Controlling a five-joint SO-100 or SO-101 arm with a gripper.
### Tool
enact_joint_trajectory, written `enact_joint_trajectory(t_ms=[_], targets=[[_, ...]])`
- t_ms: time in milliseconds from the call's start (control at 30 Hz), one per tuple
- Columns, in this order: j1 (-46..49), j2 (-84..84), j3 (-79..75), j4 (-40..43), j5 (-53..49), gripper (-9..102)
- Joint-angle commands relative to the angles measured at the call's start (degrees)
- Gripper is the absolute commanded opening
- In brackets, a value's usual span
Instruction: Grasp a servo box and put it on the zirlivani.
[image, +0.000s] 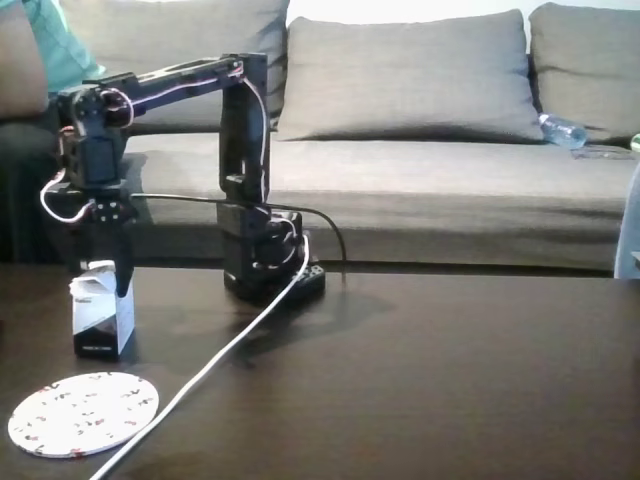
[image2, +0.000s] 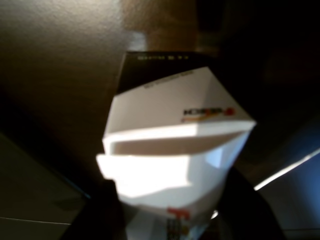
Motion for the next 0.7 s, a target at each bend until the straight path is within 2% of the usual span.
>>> enact_joint_trajectory(t_ms=[0,267,567,667], targets=[[0.00,3.16,-1.58,4.48,0.35,7],[-7.29,6.77,-13.10,19.42,11.60,7],[-21.80,6.33,-18.98,19.60,35.07,7],[-24.87,6.33,-19.34,17.31,42.63,7]])
